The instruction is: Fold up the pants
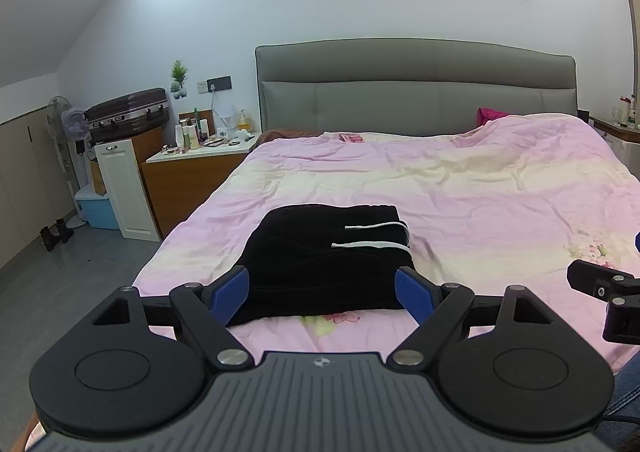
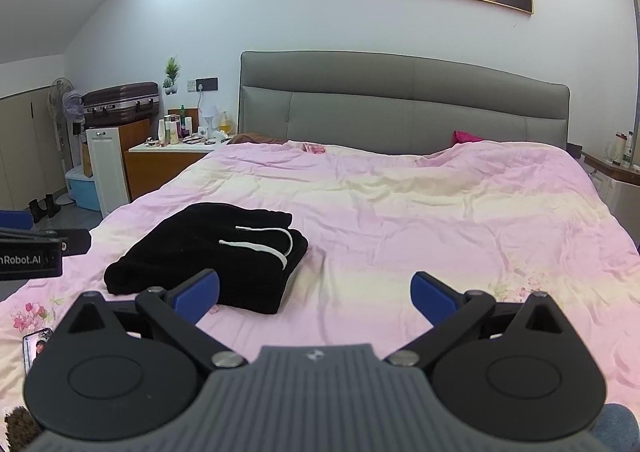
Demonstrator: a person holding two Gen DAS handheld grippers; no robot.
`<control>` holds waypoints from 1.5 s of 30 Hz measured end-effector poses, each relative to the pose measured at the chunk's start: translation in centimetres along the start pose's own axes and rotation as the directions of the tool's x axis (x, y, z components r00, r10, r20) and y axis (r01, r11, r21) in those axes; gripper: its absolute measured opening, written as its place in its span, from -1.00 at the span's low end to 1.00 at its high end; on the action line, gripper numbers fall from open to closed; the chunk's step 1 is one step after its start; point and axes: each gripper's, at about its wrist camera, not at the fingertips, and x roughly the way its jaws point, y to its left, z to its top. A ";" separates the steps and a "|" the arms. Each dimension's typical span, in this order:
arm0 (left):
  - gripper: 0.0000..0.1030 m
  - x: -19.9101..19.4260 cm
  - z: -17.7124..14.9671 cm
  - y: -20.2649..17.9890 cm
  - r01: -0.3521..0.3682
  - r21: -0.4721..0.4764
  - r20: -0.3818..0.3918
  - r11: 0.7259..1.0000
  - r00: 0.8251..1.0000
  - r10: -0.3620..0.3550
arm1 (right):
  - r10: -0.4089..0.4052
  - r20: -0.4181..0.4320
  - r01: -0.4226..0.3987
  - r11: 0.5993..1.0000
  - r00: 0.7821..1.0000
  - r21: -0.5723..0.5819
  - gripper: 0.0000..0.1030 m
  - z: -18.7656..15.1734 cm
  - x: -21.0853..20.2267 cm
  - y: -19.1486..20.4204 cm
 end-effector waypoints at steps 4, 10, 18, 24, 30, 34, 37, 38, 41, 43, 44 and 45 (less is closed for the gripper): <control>0.88 0.0 0.0 -0.1 0.003 0.001 0.001 1.000 1.000 -0.003 | -0.004 0.005 0.004 1.000 1.000 0.003 0.90 0.0 -0.3 0.1; 0.88 -0.2 -0.3 -0.1 0.012 0.000 0.005 1.000 1.000 -0.012 | -0.006 0.007 0.006 1.000 1.000 0.004 0.90 0.1 -0.4 0.1; 0.88 -0.5 -0.3 0.2 0.024 -0.013 0.014 1.000 1.000 -0.024 | -0.011 0.008 0.011 1.000 1.000 0.013 0.90 0.0 -0.7 0.0; 0.88 -0.8 -0.4 0.2 0.029 -0.016 0.023 0.999 0.999 -0.029 | -0.020 0.013 0.020 1.000 1.000 0.018 0.90 0.0 -1.0 0.0; 0.88 -0.9 -0.5 -0.1 0.029 0.005 0.034 1.000 0.999 -0.029 | -0.024 0.017 0.023 0.999 1.000 0.025 0.90 0.1 -1.3 0.0; 0.88 -0.8 -0.5 -0.4 0.039 0.015 0.037 0.999 0.999 -0.040 | -0.027 0.023 0.026 0.999 0.999 0.025 0.90 0.1 -1.5 0.0; 0.88 -0.8 -0.6 -0.5 0.048 0.021 0.037 0.999 0.998 -0.049 | -0.026 0.023 0.026 0.999 0.999 0.028 0.90 0.1 -1.6 -0.1; 0.88 -0.8 -0.6 -0.6 0.049 0.020 0.038 0.999 0.998 -0.050 | -0.025 0.023 0.024 0.999 0.999 0.029 0.90 0.1 -1.6 -0.1; 0.88 -0.8 -0.7 -0.5 0.053 0.017 0.036 0.998 0.998 -0.053 | -0.026 0.026 0.025 0.999 0.999 0.026 0.90 0.1 -1.6 -0.1; 0.88 -0.8 -0.7 -0.4 0.056 0.009 0.034 0.998 0.998 -0.056 | -0.026 0.025 0.025 0.999 0.999 0.027 0.90 0.1 -1.7 -0.1; 0.88 -0.9 -0.7 -0.4 0.058 0.001 0.034 0.998 0.998 -0.058 | -0.026 0.025 0.025 0.999 0.999 0.026 0.90 0.1 -1.7 -0.1; 0.88 -0.9 -0.7 -0.4 0.061 -0.003 0.034 0.998 0.998 -0.061 | -0.026 0.026 0.025 0.999 0.999 0.026 0.90 0.1 -1.7 -0.1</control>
